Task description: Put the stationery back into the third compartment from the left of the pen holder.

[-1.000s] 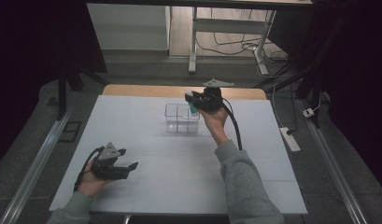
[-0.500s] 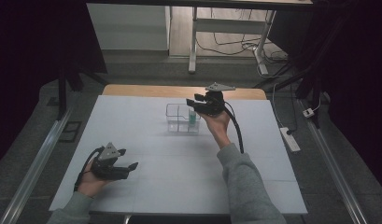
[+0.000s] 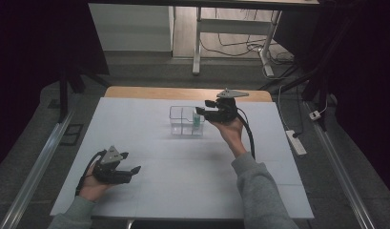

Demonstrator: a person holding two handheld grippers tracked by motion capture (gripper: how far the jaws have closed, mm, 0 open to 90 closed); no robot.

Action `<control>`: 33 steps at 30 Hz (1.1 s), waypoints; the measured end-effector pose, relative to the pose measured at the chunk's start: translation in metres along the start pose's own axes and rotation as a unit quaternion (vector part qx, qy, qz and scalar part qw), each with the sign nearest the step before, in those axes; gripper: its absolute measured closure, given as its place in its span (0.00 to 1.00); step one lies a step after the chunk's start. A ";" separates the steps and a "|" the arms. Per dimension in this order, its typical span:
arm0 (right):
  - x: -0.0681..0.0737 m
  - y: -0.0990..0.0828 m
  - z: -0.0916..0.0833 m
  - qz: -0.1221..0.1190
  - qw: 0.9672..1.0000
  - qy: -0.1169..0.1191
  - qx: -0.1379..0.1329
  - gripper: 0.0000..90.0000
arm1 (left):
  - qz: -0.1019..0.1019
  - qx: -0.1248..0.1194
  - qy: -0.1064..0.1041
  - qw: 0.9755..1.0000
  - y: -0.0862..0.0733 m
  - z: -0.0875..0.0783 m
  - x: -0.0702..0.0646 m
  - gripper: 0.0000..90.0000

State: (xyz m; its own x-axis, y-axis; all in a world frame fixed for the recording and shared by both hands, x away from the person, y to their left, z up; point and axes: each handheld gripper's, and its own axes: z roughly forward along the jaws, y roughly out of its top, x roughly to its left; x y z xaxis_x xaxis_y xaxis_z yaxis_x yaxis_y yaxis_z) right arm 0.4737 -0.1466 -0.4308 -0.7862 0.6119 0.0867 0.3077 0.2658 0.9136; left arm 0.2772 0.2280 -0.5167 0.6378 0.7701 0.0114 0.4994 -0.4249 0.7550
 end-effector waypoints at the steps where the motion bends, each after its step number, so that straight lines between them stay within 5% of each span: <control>1: 0.000 -0.002 -0.004 -0.001 1.000 0.000 0.000 0.46 | 0.000 0.000 0.001 1.000 0.000 0.000 0.000 0.29; 7: -0.002 -0.015 -0.031 0.010 1.000 0.007 0.004 0.45 | 0.001 0.001 0.003 1.000 0.000 0.000 -0.001 0.29; 33: 0.005 -0.109 -0.136 -0.006 0.997 -0.035 0.064 0.42 | 0.003 0.003 0.001 1.000 0.000 0.001 -0.003 0.29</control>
State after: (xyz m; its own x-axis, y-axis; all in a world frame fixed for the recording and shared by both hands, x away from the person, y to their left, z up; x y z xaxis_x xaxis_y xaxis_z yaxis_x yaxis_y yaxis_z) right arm 0.3631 -0.2736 -0.4761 -0.7530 0.6566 0.0440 0.3673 0.3639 0.8560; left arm 0.2758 0.2250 -0.5176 0.6392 0.7689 0.0170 0.4999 -0.4322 0.7505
